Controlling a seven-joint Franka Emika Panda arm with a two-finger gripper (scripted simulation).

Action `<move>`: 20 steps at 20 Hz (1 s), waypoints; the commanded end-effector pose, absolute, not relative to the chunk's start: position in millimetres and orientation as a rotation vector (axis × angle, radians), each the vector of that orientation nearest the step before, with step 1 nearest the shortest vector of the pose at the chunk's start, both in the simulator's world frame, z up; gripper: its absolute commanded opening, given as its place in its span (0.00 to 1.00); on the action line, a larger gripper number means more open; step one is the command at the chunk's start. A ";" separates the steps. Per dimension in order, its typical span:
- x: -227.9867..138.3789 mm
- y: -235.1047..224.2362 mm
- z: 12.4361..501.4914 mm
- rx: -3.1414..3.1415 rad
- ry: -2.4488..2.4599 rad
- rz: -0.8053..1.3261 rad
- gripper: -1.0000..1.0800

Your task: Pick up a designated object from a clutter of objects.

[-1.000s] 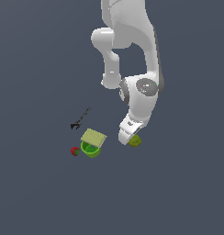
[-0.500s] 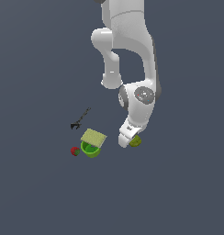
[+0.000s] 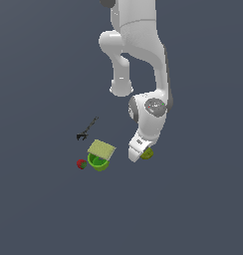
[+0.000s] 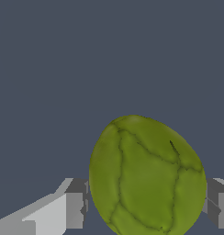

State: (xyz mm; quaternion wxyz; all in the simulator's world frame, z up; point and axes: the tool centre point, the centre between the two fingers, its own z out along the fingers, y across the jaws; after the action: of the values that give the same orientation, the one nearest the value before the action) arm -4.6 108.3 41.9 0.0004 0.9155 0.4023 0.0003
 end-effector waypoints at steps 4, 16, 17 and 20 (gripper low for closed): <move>-4.9 109.1 40.8 2.875 1.265 0.000 0.00; -6.6 100.1 60.4 2.875 1.263 0.001 0.00; -7.1 98.2 64.8 2.875 1.263 0.001 0.00; -9.0 91.6 80.7 2.875 1.264 0.001 0.00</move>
State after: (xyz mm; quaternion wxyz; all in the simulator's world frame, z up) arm -9.0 95.1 71.5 0.0002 0.9154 0.4026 -0.0010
